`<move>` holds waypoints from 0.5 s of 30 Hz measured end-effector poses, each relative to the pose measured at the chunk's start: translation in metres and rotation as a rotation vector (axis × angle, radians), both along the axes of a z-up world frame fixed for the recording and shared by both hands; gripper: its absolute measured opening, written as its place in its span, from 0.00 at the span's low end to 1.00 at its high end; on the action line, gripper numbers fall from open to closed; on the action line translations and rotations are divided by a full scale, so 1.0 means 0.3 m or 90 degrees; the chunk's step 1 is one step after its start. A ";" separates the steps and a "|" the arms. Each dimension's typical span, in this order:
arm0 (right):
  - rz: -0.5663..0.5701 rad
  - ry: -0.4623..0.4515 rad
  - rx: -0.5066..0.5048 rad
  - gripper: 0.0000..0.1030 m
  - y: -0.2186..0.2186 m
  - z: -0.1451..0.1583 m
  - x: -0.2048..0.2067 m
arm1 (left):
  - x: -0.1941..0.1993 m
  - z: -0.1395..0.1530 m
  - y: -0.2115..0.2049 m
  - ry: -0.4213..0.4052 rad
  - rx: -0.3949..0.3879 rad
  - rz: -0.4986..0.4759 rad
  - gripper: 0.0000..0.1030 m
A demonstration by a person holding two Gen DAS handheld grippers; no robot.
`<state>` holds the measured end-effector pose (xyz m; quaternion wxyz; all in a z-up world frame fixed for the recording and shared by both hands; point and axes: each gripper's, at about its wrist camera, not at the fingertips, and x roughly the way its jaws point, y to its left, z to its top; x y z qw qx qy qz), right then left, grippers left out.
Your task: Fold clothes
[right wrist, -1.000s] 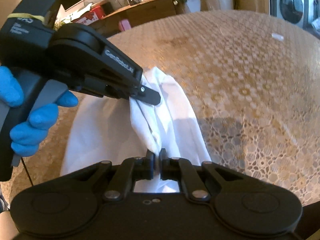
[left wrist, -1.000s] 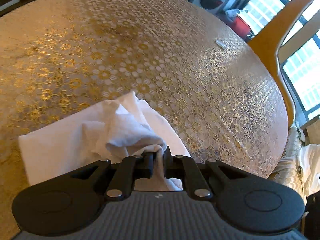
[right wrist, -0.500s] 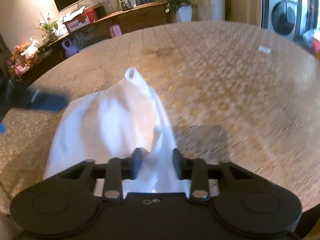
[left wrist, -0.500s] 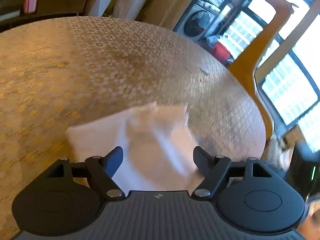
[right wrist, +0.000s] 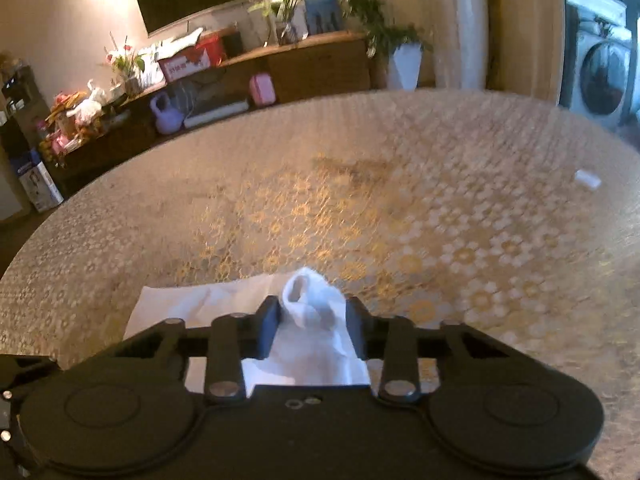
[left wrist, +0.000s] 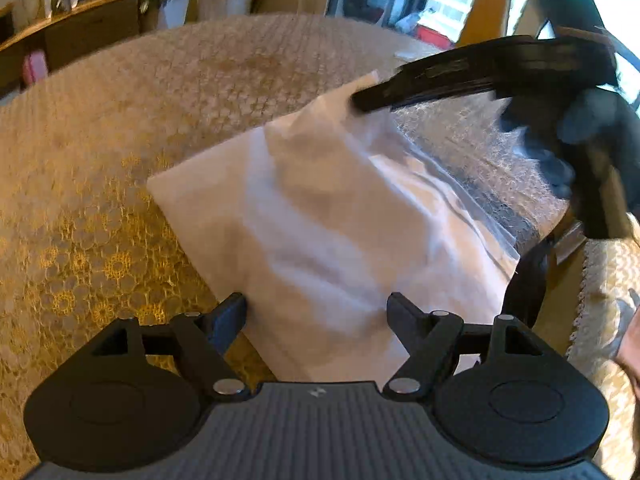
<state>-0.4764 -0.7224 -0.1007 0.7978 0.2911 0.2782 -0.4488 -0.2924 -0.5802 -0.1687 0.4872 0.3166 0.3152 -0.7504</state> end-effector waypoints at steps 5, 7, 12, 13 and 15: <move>0.002 -0.028 0.001 1.00 -0.041 0.049 0.007 | 0.012 -0.004 0.012 0.006 -0.009 -0.002 0.75; -0.001 -0.041 -0.007 1.00 -0.062 0.078 0.000 | 0.019 -0.006 0.014 0.016 -0.009 0.008 0.75; -0.018 0.011 0.035 1.00 -0.124 -0.032 0.032 | 0.021 0.001 0.015 0.026 -0.012 0.024 0.75; -0.016 0.017 0.042 1.00 -0.128 -0.051 0.039 | 0.021 0.012 0.014 0.024 -0.020 0.022 0.75; -0.018 0.026 0.051 1.00 -0.130 -0.068 0.041 | 0.022 0.041 0.011 0.017 -0.044 0.016 0.75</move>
